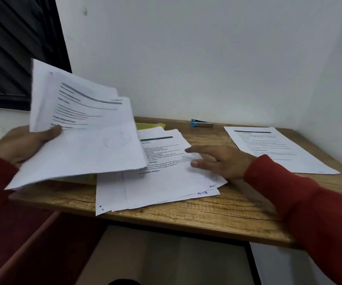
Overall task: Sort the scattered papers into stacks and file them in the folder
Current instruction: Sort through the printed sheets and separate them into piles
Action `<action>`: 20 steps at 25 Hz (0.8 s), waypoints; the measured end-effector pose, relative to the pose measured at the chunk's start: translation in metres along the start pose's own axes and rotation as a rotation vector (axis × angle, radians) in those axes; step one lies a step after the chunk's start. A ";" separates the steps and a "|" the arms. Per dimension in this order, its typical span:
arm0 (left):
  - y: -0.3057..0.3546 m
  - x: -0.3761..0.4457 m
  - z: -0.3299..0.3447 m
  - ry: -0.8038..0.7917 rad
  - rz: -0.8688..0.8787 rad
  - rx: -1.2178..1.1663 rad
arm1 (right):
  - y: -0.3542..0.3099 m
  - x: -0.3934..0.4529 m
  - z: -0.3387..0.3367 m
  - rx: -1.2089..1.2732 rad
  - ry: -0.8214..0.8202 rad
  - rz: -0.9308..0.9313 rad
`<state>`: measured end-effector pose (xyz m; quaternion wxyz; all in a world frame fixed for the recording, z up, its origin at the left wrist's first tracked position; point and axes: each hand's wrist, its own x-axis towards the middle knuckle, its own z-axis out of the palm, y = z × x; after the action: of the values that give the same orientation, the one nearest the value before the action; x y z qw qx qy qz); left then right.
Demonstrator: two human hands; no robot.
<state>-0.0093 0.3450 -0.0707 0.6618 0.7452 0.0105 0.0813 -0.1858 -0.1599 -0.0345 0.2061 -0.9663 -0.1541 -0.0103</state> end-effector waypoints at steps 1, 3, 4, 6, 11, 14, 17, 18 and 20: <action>0.045 -0.064 0.044 -0.040 -0.021 0.044 | 0.005 -0.004 -0.010 0.014 0.076 0.001; 0.064 -0.111 0.093 -0.097 -0.069 0.176 | 0.023 -0.015 -0.032 0.015 0.164 0.096; 0.064 -0.116 0.100 -0.092 -0.034 0.180 | 0.039 -0.022 -0.043 -0.011 0.197 0.173; 0.060 -0.114 0.108 -0.095 -0.064 0.186 | 0.069 -0.041 -0.064 -0.120 0.223 0.367; 0.056 -0.112 0.115 -0.070 -0.026 0.248 | 0.121 -0.072 -0.070 -0.162 -0.009 0.665; 0.058 -0.113 0.118 -0.062 -0.027 0.282 | 0.120 -0.072 -0.059 -0.129 -0.062 0.662; 0.055 -0.112 0.118 -0.065 -0.028 0.276 | 0.117 -0.065 -0.056 -0.163 0.097 0.605; 0.055 -0.112 0.118 -0.073 -0.042 0.265 | 0.114 -0.063 -0.056 -0.186 0.176 0.552; 0.054 -0.110 0.115 -0.082 -0.056 0.260 | 0.100 -0.058 -0.058 -0.194 0.308 0.409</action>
<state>-0.1073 0.2116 -0.0423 0.5616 0.8267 0.0147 0.0303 -0.2080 -0.2870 -0.0258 0.1312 -0.9796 0.0793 -0.1298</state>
